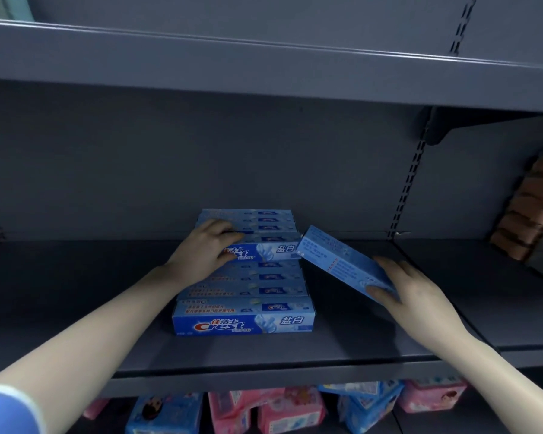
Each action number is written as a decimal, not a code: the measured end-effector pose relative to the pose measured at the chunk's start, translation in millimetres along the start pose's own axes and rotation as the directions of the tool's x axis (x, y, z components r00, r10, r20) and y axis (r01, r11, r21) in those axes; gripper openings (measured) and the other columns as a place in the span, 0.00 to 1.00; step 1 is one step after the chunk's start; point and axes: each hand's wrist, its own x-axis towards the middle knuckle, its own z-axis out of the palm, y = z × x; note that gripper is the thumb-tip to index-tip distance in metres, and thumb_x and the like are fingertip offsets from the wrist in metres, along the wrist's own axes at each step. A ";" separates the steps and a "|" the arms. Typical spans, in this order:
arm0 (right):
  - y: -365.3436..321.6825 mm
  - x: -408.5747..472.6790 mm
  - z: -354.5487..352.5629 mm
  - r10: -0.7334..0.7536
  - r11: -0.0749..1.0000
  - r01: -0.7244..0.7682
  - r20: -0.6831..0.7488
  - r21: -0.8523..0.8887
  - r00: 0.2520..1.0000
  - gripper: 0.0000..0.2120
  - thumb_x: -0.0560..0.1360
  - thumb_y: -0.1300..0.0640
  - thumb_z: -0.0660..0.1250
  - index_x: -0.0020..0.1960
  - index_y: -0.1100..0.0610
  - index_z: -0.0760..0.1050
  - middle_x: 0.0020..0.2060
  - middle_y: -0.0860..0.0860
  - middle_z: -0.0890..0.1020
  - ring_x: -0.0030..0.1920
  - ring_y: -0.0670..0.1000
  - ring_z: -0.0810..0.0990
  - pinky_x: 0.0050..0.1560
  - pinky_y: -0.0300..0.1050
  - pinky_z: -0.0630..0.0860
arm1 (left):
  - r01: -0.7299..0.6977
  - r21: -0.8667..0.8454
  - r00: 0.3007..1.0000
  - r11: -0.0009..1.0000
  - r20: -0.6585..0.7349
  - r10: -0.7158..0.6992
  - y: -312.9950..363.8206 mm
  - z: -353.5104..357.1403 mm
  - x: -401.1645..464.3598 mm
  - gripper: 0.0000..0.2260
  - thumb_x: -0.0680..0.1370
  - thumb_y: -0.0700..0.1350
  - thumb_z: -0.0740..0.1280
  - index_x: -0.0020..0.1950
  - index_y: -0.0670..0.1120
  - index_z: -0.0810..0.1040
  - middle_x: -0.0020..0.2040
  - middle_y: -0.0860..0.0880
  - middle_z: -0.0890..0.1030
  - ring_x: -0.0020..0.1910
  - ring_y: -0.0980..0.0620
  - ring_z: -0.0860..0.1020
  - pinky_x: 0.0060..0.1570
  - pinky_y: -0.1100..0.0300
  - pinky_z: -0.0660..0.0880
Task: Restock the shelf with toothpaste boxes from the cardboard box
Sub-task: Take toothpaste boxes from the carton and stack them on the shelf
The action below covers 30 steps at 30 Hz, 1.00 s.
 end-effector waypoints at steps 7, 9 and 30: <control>5.0 -0.2 2.6 0.024 1.000 -0.023 0.019 -0.020 1.000 0.24 0.71 0.55 0.72 0.65 0.60 0.72 0.47 0.56 0.80 0.47 0.60 0.79 0.41 0.45 0.70 | 0.122 -0.015 0.990 0.992 -0.066 -0.122 3.3 11.3 -3.5 0.19 0.69 0.40 0.75 0.59 0.43 0.79 0.54 0.44 0.81 0.49 0.44 0.81 0.41 0.53 0.79; 5.4 -0.2 3.8 0.024 0.999 -0.024 0.025 -0.023 0.999 0.25 0.71 0.55 0.72 0.65 0.60 0.72 0.48 0.56 0.80 0.47 0.59 0.79 0.41 0.44 0.69 | 0.143 0.005 0.987 0.990 -0.076 -0.142 4.3 14.1 -2.8 0.19 0.69 0.41 0.75 0.59 0.42 0.79 0.54 0.44 0.81 0.49 0.44 0.81 0.41 0.53 0.79; -74.2 45.5 21.4 -0.320 0.946 0.320 0.244 0.038 0.916 0.26 0.78 0.44 0.57 0.74 0.46 0.56 0.62 0.47 0.70 0.62 0.49 0.68 0.58 0.38 0.62 | -0.025 -0.012 0.965 1.000 0.262 0.027 29.3 -43.3 -40.7 0.36 0.68 0.74 0.42 0.68 0.64 0.26 0.71 0.61 0.30 0.71 0.62 0.31 0.67 0.65 0.31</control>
